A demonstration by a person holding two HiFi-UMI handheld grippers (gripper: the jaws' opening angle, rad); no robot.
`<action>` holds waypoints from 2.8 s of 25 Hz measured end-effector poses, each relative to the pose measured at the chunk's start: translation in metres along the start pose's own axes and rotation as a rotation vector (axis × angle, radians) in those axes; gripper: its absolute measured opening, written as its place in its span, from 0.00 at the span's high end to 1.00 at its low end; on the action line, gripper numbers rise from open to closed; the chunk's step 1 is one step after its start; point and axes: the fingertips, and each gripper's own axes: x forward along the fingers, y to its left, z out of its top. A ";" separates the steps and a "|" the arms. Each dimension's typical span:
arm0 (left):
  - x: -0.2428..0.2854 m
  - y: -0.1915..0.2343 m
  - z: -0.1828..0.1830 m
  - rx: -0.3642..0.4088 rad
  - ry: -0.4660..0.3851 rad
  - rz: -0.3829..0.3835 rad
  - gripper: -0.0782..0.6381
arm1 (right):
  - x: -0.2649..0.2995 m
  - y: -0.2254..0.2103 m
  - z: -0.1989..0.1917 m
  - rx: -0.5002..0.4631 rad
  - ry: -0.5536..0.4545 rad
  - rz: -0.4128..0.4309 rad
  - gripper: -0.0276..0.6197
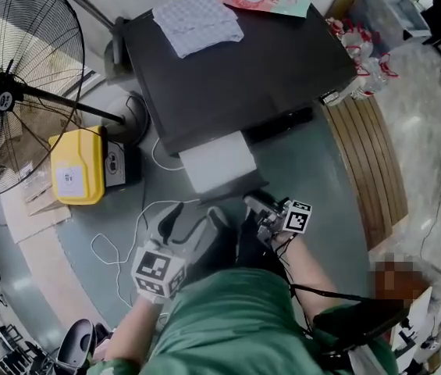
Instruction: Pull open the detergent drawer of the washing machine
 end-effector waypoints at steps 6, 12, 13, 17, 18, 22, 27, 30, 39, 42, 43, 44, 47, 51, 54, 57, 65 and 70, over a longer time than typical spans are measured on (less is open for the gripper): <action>-0.004 0.004 0.004 -0.002 -0.018 0.003 0.55 | -0.005 -0.006 -0.016 -0.026 0.094 -0.078 0.62; -0.008 0.010 0.014 -0.010 -0.058 0.006 0.55 | -0.005 0.027 -0.027 -0.118 0.184 -0.111 0.62; -0.008 0.011 0.015 -0.011 -0.065 0.006 0.55 | -0.002 0.037 -0.026 -0.150 0.200 -0.113 0.62; -0.013 0.018 0.027 -0.016 -0.101 0.015 0.55 | 0.020 0.094 -0.009 -0.307 0.222 -0.095 0.63; -0.015 0.020 0.032 -0.018 -0.114 0.019 0.56 | 0.027 0.111 -0.002 -0.353 0.219 -0.089 0.63; -0.029 0.028 0.058 -0.020 -0.182 0.056 0.57 | 0.052 0.163 0.032 -0.599 0.212 -0.149 0.67; -0.052 0.042 0.104 0.035 -0.308 0.156 0.61 | 0.080 0.208 0.076 -0.981 0.193 -0.366 0.71; -0.070 0.043 0.122 0.057 -0.375 0.201 0.67 | 0.092 0.239 0.086 -1.112 0.156 -0.409 0.71; -0.107 0.037 0.170 0.084 -0.499 0.254 0.72 | 0.121 0.321 0.100 -1.291 0.060 -0.318 0.76; -0.117 0.030 0.188 0.094 -0.536 0.258 0.72 | 0.125 0.339 0.105 -1.314 0.045 -0.283 0.76; -0.119 0.029 0.193 0.099 -0.545 0.259 0.72 | 0.126 0.344 0.107 -1.318 0.036 -0.275 0.76; -0.121 0.028 0.197 0.102 -0.553 0.262 0.72 | 0.127 0.349 0.110 -1.320 0.025 -0.267 0.76; -0.122 0.028 0.207 0.102 -0.568 0.268 0.72 | 0.131 0.359 0.118 -1.317 -0.008 -0.247 0.77; -0.125 0.026 0.214 0.114 -0.588 0.274 0.72 | 0.133 0.365 0.121 -1.358 -0.026 -0.251 0.77; -0.127 0.027 0.222 0.129 -0.604 0.277 0.72 | 0.136 0.365 0.126 -1.395 -0.031 -0.267 0.77; -0.128 0.031 0.223 0.137 -0.605 0.289 0.72 | 0.137 0.364 0.129 -1.403 -0.037 -0.275 0.77; -0.126 0.037 0.223 0.136 -0.596 0.297 0.72 | 0.137 0.359 0.134 -1.390 -0.043 -0.287 0.77; -0.119 0.035 0.220 0.137 -0.580 0.295 0.72 | 0.133 0.355 0.135 -1.380 -0.045 -0.294 0.77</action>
